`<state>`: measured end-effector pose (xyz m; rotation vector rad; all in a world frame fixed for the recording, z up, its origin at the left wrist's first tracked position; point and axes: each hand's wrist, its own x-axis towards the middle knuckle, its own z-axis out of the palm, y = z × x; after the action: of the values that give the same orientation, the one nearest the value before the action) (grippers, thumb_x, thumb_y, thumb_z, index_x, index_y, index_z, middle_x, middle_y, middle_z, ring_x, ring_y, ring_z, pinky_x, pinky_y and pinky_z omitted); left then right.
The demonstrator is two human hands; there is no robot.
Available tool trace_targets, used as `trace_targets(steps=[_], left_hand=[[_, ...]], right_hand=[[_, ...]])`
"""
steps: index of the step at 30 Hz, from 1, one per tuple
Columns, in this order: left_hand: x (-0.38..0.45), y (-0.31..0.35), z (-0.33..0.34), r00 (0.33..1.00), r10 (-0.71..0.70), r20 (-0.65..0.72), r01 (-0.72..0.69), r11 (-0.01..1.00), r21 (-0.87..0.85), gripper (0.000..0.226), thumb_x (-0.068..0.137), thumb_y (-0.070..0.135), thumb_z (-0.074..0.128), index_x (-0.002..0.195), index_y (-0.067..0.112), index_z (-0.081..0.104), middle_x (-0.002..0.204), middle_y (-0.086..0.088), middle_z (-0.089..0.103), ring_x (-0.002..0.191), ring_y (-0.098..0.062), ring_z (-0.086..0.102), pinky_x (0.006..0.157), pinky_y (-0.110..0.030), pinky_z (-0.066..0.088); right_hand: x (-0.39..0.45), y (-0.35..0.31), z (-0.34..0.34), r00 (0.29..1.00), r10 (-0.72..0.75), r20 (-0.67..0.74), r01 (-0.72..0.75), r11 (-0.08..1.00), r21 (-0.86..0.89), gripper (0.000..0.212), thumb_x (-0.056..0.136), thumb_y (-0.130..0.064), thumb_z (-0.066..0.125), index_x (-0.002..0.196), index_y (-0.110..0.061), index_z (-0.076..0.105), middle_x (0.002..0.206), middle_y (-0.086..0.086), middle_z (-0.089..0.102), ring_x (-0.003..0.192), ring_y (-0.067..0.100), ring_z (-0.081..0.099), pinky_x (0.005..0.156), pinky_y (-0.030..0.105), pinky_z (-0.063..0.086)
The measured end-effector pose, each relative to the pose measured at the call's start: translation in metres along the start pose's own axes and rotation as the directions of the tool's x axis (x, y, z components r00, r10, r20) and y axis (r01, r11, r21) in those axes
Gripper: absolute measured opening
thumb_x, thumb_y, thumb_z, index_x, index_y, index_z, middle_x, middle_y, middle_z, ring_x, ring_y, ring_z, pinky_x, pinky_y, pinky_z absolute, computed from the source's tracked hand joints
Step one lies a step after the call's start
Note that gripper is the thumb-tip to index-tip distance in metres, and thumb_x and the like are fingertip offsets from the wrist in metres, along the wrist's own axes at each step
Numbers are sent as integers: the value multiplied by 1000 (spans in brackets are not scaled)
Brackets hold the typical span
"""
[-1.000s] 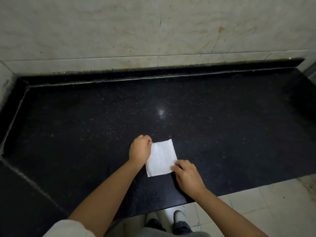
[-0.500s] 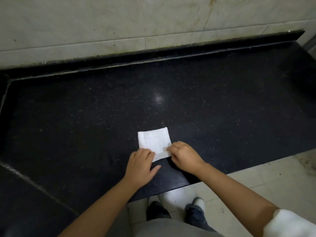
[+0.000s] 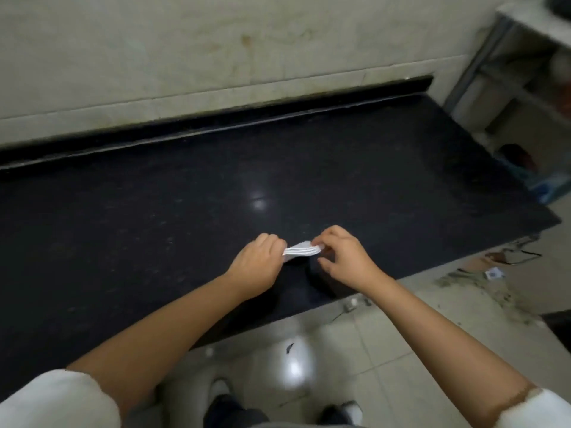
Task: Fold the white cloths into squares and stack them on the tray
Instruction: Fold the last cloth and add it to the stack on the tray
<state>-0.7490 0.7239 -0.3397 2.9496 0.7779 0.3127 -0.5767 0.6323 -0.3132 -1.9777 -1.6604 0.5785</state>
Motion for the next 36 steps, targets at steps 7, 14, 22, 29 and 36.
trace_targets(steps=[7, 14, 22, 29, 36], left_hand=[[158, 159, -19, 970, 242, -5, -241, 970, 26, 13, 75, 20, 66, 69, 11, 59, 63, -2, 59, 54, -21, 58, 41, -22, 35], [310, 263, -44, 893, 383, -237, -387, 922, 35, 29, 78, 29, 41, 76, 14, 66, 65, 1, 62, 55, -19, 60, 41, -18, 42], [509, 348, -68, 897, 274, -348, -357, 912, -203, 26, 88, 22, 57, 108, 7, 65, 96, -13, 65, 92, -30, 60, 75, -33, 44], [683, 406, -114, 897, 229, -377, -315, 931, -185, 25, 91, 23, 54, 113, 11, 61, 101, -8, 63, 99, -24, 56, 77, -30, 38], [814, 459, -146, 903, 28, -430, -180, 931, -317, 19, 91, 12, 53, 106, 4, 62, 92, -17, 69, 85, -31, 67, 81, -36, 49]], right_hand=[[-69, 128, -163, 975, 0, -224, -71, 947, -312, 8, 80, -8, 64, 86, -4, 68, 90, 13, 61, 86, 31, 61, 70, 30, 45], [-81, 221, -334, 914, 29, -404, -181, 922, -343, 11, 82, -10, 65, 87, -3, 71, 91, 13, 59, 88, 26, 57, 74, 22, 34], [-30, 309, -515, 882, 30, -471, -227, 902, -367, 17, 82, -12, 65, 95, -4, 70, 90, 2, 47, 85, 17, 50, 79, 28, 40], [37, 382, -665, 853, 93, -514, -253, 935, -250, 9, 81, -5, 63, 86, -9, 69, 64, -13, 50, 58, 3, 50, 54, 8, 37], [107, 456, -775, 825, 205, -527, -139, 977, 163, 25, 82, 8, 56, 69, -12, 57, 62, 8, 59, 38, 0, 57, 46, 13, 50]])
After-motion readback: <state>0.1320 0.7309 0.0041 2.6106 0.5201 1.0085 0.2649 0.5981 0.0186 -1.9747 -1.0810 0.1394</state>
